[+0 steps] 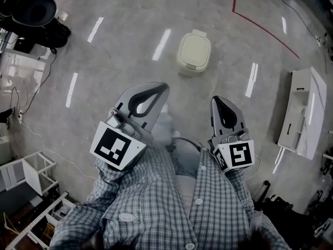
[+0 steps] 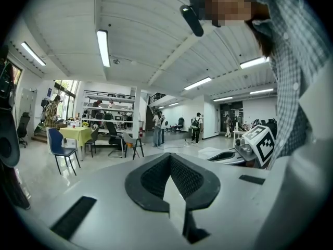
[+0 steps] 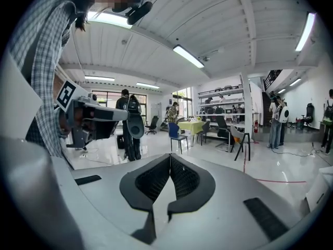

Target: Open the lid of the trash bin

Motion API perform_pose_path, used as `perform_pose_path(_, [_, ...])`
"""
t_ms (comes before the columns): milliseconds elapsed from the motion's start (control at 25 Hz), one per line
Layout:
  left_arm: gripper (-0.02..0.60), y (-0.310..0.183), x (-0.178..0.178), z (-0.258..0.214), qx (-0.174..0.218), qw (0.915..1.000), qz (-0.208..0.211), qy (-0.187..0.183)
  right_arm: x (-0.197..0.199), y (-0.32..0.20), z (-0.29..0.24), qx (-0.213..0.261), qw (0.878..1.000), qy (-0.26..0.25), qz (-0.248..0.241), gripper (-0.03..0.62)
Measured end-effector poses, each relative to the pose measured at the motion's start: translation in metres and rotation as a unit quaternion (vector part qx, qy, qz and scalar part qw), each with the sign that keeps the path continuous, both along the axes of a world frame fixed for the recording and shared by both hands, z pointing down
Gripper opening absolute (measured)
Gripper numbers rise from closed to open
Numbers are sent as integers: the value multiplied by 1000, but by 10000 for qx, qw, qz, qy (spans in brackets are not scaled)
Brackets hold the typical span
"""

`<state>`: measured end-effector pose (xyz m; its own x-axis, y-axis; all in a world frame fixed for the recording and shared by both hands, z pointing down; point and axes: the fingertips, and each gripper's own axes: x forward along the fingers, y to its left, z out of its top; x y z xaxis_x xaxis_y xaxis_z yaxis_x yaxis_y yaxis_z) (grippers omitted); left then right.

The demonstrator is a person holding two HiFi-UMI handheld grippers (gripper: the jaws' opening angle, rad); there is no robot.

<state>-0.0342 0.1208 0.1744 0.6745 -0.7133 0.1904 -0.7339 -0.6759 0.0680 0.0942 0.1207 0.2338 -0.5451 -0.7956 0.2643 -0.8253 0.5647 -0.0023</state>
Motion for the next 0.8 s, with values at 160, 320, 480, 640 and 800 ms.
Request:
perform_pose_path(160, [6, -29, -9, -3, -2, 10000, 36, 24, -13, -28, -4, 65, 10000, 26, -17, 20])
perform_pose_path(320, [6, -57, -16, -6, 35, 9999, 153, 44, -21, -50, -7, 41, 9999, 55, 79, 20])
perform_pose_path(480, [6, -83, -19, -6, 43, 9995, 299, 90, -22, -73, -8, 45, 9997, 103, 232, 20])
perform_pose_path(640, [6, -110, -25, 0, 12, 9990, 437, 121, -28, -94, -5, 24, 9991, 92, 408, 20])
perform_pose_path(800, [6, -130, -30, 8, -40, 9984, 552, 126, -34, -111, 5, -56, 9986, 106, 510, 20])
